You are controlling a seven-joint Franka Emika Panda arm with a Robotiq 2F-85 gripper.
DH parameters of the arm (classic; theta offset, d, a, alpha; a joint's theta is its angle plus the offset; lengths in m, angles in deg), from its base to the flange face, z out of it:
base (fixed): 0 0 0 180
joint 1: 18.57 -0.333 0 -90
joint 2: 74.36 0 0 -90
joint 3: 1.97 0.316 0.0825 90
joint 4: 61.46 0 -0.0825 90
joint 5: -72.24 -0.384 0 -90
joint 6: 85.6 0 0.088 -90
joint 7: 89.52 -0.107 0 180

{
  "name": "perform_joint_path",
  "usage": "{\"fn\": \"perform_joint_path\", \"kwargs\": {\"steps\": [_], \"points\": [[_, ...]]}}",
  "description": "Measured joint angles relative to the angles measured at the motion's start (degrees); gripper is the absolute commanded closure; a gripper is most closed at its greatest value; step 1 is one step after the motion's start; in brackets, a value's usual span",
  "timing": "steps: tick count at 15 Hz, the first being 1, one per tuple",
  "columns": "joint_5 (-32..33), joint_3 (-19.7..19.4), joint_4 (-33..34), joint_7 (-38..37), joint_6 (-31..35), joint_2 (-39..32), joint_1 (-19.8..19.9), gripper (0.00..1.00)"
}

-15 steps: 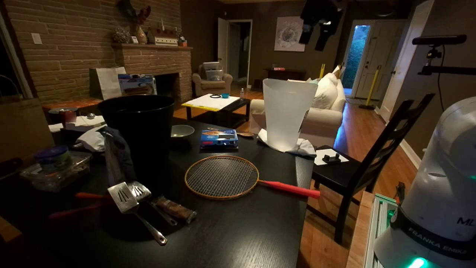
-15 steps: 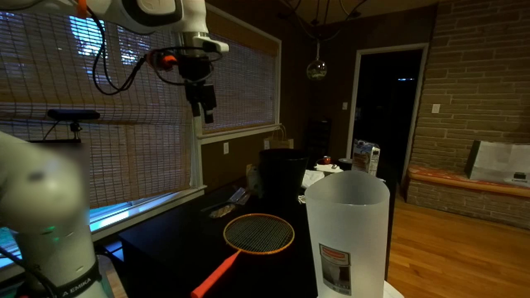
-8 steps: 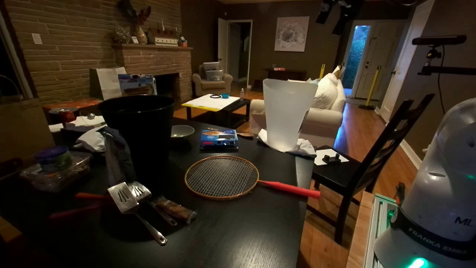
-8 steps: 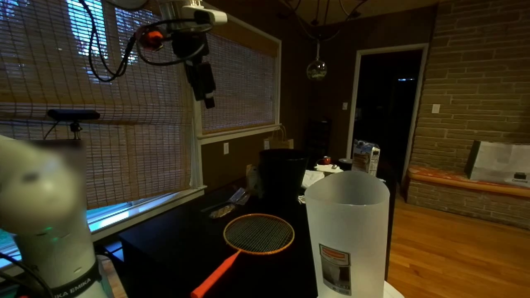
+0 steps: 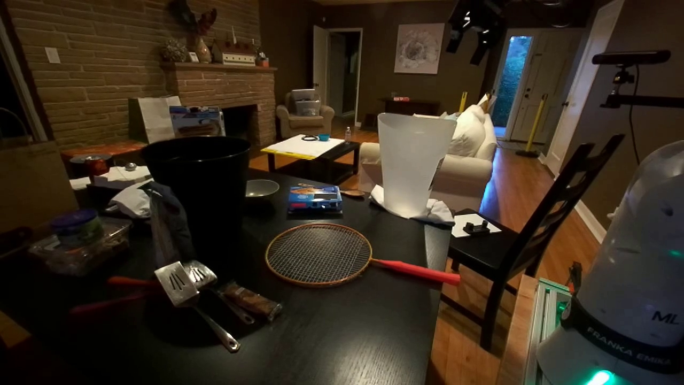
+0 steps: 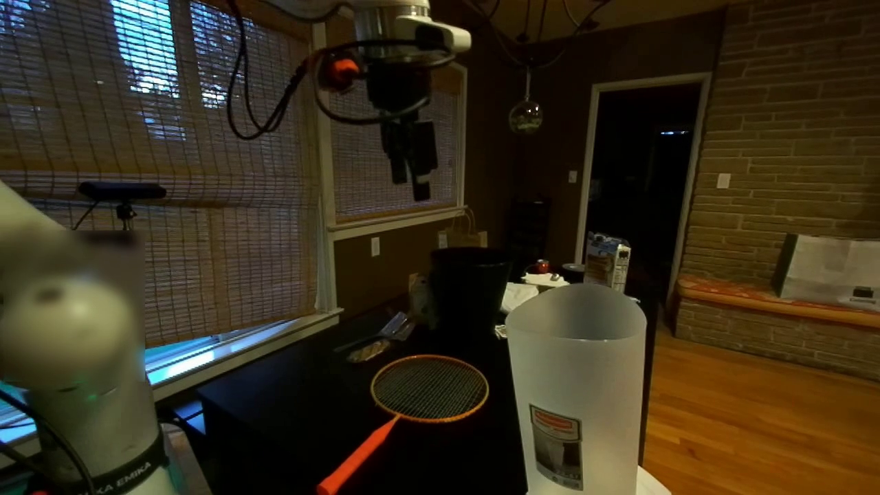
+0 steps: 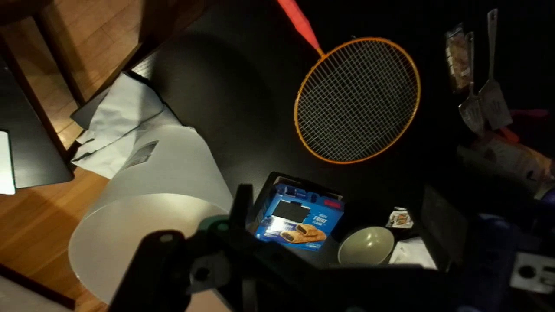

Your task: Put the clear bin inside the black bin.

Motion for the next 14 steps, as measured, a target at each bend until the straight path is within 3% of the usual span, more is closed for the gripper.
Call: {"fn": "perform_joint_path", "kwargs": {"steps": [6, 9, 14], "points": [[3.4, 0.3, 7.4, -0.7, 13.9, -17.0, 1.6, 0.00], [3.4, 1.0, 10.5, -1.9, 14.6, -21.4, 1.7, 0.00], [3.4, 1.0, 11.5, -2.0, 14.6, -22.1, 1.9, 0.00]]}}
